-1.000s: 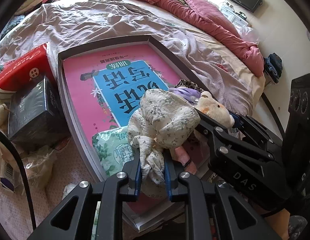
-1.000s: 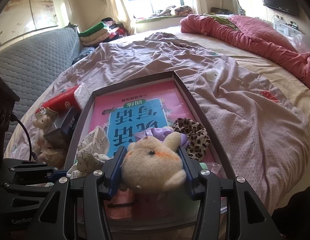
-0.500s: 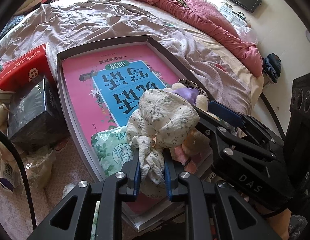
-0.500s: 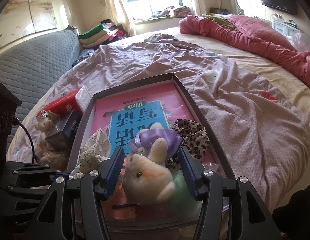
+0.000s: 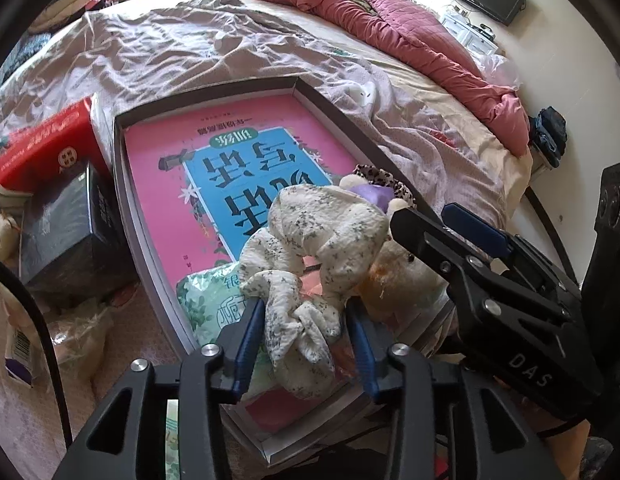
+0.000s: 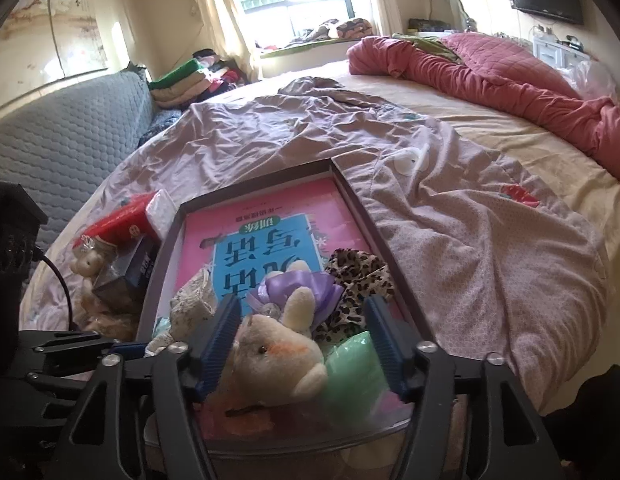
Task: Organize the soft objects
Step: 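Open the right tool to release the bunny while the left tool releases the floral cloth, then withdraw both open tools from the tray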
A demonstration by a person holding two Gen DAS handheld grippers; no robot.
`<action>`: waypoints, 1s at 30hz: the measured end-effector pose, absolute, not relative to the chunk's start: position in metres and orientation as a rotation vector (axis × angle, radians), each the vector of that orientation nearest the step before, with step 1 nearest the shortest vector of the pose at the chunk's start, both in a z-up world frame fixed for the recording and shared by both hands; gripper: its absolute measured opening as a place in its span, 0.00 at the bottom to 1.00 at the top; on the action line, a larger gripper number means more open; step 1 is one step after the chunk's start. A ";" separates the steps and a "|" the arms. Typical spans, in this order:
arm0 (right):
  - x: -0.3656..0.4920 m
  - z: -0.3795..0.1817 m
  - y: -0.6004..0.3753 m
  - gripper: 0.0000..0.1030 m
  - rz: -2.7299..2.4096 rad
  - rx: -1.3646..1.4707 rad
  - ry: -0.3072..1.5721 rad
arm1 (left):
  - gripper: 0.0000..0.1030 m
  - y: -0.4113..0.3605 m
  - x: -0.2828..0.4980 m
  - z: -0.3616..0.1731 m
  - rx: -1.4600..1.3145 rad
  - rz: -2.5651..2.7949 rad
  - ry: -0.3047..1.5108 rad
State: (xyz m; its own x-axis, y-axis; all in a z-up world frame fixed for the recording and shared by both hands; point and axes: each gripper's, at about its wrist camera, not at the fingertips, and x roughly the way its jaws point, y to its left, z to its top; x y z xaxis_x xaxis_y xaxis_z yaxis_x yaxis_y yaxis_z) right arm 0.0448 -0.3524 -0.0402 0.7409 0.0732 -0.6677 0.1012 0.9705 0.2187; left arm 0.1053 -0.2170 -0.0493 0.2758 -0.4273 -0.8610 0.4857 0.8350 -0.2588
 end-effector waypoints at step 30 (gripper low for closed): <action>0.031 -0.014 -0.349 0.72 -0.047 0.211 0.704 | 0.68 -0.185 0.090 -0.023 -0.009 -0.550 1.028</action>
